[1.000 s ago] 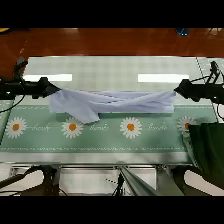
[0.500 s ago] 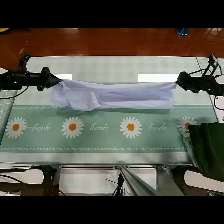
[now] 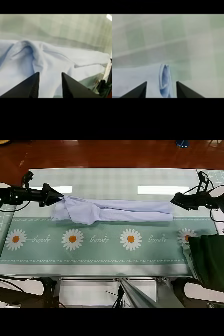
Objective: Fold the shirts.
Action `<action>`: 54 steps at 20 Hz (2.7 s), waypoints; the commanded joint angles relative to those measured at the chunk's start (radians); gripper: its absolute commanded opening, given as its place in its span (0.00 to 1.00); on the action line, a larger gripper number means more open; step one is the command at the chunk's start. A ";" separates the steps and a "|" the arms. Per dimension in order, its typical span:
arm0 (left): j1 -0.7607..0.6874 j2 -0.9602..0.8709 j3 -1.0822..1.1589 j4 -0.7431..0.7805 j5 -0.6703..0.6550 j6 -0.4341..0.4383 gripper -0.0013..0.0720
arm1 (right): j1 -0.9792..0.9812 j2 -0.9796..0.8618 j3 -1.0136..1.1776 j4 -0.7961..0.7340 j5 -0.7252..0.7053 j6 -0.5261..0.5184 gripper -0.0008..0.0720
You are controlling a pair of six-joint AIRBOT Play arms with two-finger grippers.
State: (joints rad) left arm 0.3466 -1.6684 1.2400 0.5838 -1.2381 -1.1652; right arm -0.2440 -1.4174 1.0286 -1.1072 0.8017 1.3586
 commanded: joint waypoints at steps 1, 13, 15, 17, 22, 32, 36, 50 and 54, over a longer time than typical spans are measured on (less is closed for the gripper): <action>0.046 0.003 0.015 -0.001 -0.111 0.001 0.49 | -0.016 0.026 0.001 -0.176 0.085 0.037 0.70; 0.031 0.016 0.017 -0.002 -0.143 0.006 0.49 | -0.111 -0.175 0.000 0.395 0.165 -0.126 0.85; 0.031 0.016 0.017 -0.002 -0.144 0.005 0.49 | -0.079 -0.216 0.000 0.395 0.129 -0.103 0.83; 0.031 0.018 0.018 -0.002 -0.148 0.005 0.49 | -0.040 -0.235 0.000 0.395 0.092 -0.083 0.50; 0.021 0.058 0.058 -0.008 -0.157 0.032 0.25 | -0.036 -0.097 0.001 0.408 0.135 -0.145 0.05; -0.359 0.182 0.124 -0.105 -0.066 0.045 0.05 | -0.033 0.464 0.001 0.316 0.359 0.006 0.05; -0.594 0.166 0.121 -0.103 0.074 0.029 0.05 | -0.033 0.629 0.001 0.225 0.447 0.125 0.05; -1.094 -0.108 0.121 -0.106 0.256 -0.042 0.05 | -0.034 0.921 0.093 0.087 0.682 0.372 0.05; -1.177 -0.169 0.122 -0.178 0.313 -0.056 0.05 | -0.034 0.921 0.137 0.085 0.686 0.401 0.05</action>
State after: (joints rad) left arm -0.7696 -1.7920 1.3613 0.4606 -0.9718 -1.2098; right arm -0.2779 -0.5026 1.1370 -1.0149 1.4715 1.7290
